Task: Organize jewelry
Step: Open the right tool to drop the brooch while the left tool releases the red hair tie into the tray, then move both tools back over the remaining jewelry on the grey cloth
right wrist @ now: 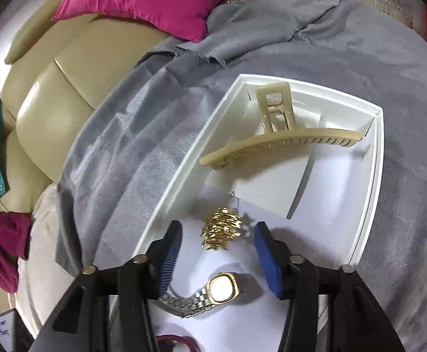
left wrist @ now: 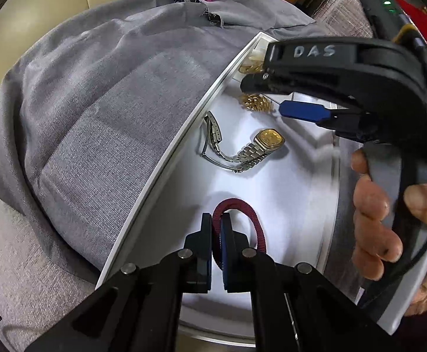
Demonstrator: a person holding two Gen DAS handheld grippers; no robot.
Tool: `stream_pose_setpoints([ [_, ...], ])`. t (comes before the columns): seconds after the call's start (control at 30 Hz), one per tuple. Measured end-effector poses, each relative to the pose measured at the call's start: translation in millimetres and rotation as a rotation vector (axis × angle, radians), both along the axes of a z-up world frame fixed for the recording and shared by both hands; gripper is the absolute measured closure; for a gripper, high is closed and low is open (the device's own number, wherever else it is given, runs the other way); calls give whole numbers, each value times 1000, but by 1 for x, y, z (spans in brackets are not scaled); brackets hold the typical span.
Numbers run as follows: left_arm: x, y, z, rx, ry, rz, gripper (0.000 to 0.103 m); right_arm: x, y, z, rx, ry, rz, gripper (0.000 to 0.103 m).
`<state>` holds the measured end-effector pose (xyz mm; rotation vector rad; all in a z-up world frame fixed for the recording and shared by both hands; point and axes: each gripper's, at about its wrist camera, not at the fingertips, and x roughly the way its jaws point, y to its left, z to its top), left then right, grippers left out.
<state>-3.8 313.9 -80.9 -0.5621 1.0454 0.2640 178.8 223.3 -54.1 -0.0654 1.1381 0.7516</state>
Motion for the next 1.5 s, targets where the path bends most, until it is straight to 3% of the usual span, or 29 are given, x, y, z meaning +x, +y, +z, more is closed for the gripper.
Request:
stream_pose_setpoints([
  [0.07, 1, 0, 2, 8, 4, 14, 93, -5, -4, 7, 25, -15, -1, 46],
  [0.1, 0, 0, 3, 20, 4, 23, 81, -7, -7, 11, 39, -27, -3, 46],
  [0.17, -4, 1, 10, 42, -15, 37, 66, -14, -19, 21, 73, -52, -19, 46],
  [0.33, -9, -13, 30, 168, -86, 21, 60, -30, -61, 45, 133, -112, -65, 46],
  [0.5, -14, -41, 58, 358, -182, -18, 50, -51, -116, 70, 154, -186, -124, 46],
  [0.63, -17, -63, 69, 430, -242, -53, 46, -66, -170, 87, 162, -237, -197, 46],
  [0.93, -5, -127, 75, 463, -284, -158, 44, -95, -294, 95, 167, -290, -386, 46],
  [1.23, 8, -195, 70, 487, -292, -261, 43, -110, -393, 82, 178, -300, -551, 46],
  [1.5, 18, -248, 62, 513, -293, -346, 43, -112, -461, 51, 225, -234, -687, 46],
])
